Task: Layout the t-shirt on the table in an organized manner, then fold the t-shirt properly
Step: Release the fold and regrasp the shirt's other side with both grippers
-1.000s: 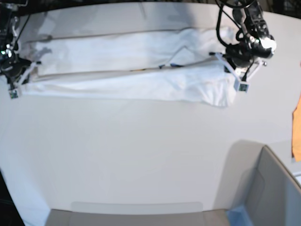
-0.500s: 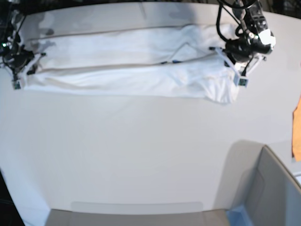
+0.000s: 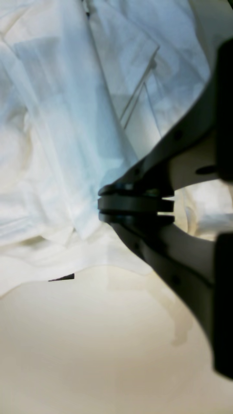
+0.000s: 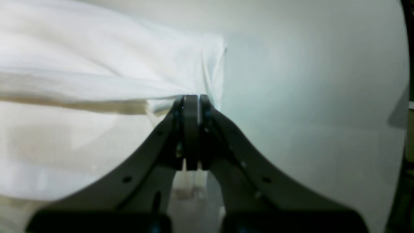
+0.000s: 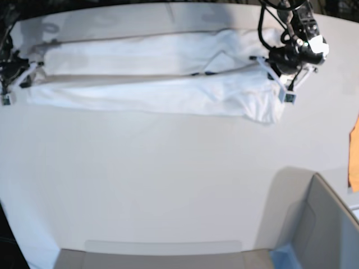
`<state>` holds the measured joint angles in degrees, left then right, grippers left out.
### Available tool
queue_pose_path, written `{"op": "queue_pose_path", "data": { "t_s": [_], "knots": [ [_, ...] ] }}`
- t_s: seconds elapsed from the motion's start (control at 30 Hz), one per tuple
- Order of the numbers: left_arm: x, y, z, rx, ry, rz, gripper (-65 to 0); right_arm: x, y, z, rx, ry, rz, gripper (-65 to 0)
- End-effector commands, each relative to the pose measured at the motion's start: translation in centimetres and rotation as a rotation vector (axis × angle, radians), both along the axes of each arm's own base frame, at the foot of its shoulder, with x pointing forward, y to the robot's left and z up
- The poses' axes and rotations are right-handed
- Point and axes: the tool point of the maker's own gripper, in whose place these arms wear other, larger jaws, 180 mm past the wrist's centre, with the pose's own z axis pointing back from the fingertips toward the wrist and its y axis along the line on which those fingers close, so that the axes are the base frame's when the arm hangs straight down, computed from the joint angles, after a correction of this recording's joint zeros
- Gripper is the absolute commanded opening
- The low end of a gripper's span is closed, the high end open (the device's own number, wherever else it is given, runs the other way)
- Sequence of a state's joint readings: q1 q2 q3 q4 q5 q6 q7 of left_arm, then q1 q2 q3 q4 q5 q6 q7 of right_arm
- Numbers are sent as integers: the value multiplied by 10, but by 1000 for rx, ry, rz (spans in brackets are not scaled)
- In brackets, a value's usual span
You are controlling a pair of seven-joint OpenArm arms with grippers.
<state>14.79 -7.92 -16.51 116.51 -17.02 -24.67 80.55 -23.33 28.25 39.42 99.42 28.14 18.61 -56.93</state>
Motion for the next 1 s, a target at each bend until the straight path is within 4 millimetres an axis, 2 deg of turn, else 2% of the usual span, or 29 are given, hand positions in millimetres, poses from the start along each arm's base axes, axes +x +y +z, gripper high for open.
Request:
{"op": "queue_pose_path", "data": {
  "t_s": [0.0,0.1,0.23,0.37,0.5,0.6,0.63,0.7,0.8,0.87,0.97],
  "knots": [
    [5,3,7,13,-30,0,-650,-1,-14,1,-28,11,-15,-650],
    [5,3,7,13,-30,0,-650,-11,-30,-15,-15,59,-60,-650],
    [5,1,7,9,-30,2,-650,-15,-39,-26,3,51,-89,-650],
    [4,-4,5,-7,-30,7,-650,-18,-41,-30,-11,65,-92,-650],
    [4,-7,4,-20,-28,12,-650,-19,-33,-39,-41,108,-45,-650],
    [4,-7,4,-20,-28,12,-650,-19,-34,-39,-59,113,-38,-650],
    [4,-7,4,-20,-28,12,-650,-18,-33,-39,-58,110,-39,-613],
    [4,-7,4,-20,-28,12,-650,-12,-28,-31,-67,83,-20,-519],
    [4,-7,4,-20,-28,12,-650,-5,-19,-16,-86,43,18,-420],
    [4,-7,4,-20,-28,12,-650,-1,-23,0,-112,-2,13,-393],
    [4,-7,4,-20,-28,12,-650,6,-28,31,-137,-108,-30,-393]
  ]
}}
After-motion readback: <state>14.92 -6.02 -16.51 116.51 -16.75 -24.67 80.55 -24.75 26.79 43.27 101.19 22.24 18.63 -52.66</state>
